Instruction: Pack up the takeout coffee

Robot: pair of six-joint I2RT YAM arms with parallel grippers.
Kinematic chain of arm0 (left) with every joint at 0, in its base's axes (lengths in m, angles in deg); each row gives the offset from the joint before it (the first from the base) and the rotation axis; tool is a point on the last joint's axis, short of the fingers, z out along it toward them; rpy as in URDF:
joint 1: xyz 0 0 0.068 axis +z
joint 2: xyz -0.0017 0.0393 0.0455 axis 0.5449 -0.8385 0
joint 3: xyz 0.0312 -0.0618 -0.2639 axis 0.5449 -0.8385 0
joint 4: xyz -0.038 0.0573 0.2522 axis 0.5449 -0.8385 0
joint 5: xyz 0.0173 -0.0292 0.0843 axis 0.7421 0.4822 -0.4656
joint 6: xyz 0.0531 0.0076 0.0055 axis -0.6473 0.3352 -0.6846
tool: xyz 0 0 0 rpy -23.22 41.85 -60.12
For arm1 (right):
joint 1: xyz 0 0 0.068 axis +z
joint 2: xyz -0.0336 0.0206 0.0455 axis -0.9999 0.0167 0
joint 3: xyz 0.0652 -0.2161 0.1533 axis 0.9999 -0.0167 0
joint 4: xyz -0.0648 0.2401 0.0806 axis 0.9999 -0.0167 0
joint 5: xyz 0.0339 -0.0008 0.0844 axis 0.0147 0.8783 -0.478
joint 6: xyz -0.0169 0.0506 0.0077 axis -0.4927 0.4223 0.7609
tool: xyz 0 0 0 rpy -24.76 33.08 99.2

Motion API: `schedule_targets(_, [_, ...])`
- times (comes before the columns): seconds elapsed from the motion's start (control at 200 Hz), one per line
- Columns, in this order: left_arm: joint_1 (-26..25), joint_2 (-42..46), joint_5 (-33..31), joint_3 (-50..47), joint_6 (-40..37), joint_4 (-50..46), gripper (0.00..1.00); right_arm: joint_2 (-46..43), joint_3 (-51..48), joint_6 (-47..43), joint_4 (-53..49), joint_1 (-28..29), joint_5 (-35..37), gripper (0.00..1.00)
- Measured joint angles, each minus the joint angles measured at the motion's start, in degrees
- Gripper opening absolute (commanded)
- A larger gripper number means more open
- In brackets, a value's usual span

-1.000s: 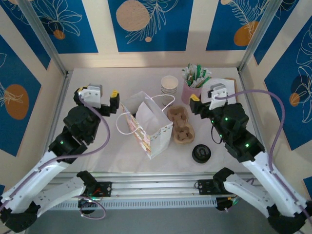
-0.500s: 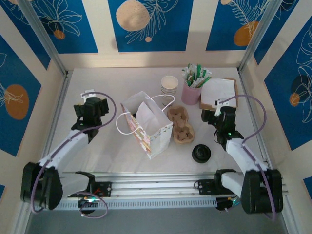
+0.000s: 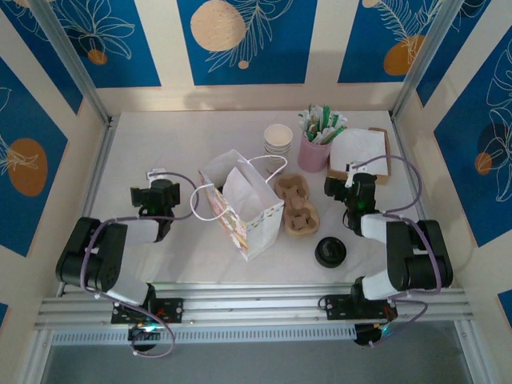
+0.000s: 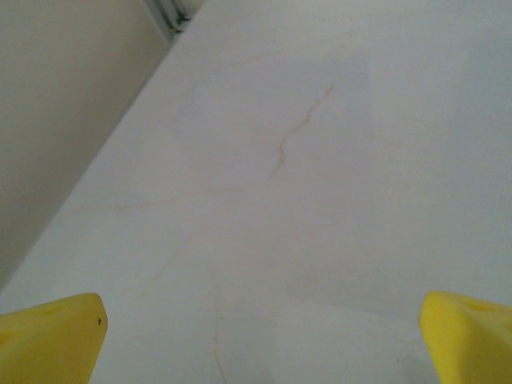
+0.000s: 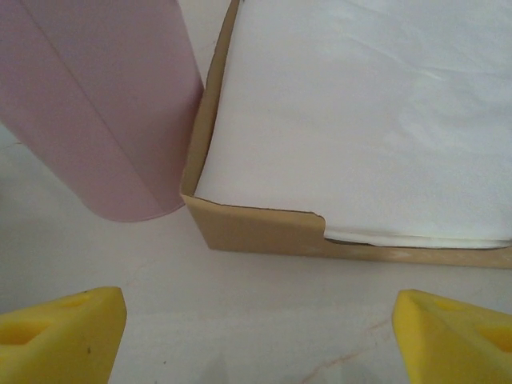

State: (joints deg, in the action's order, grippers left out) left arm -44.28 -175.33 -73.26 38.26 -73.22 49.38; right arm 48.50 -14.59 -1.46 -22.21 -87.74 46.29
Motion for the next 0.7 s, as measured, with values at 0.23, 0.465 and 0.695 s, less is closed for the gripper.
schedule_targets(0.23, [3.26, -0.98, 11.67, -2.01, -1.51, 9.35, 1.0, 1.4, 0.02, -0.63, 2.64, 0.46, -2.05, 0.98])
schedule_targets(0.465, [5.75, -2.05, 17.94, -5.95, -1.42, 16.04, 1.0, 3.15, -1.57, -1.53, 8.74, -0.5, -7.41, 0.99])
schedule_targets(0.695, [5.75, -2.05, 19.67, -5.95, -1.42, 18.45, 1.0, 3.23, -1.6, -1.53, 9.81, -0.59, -8.98, 0.99])
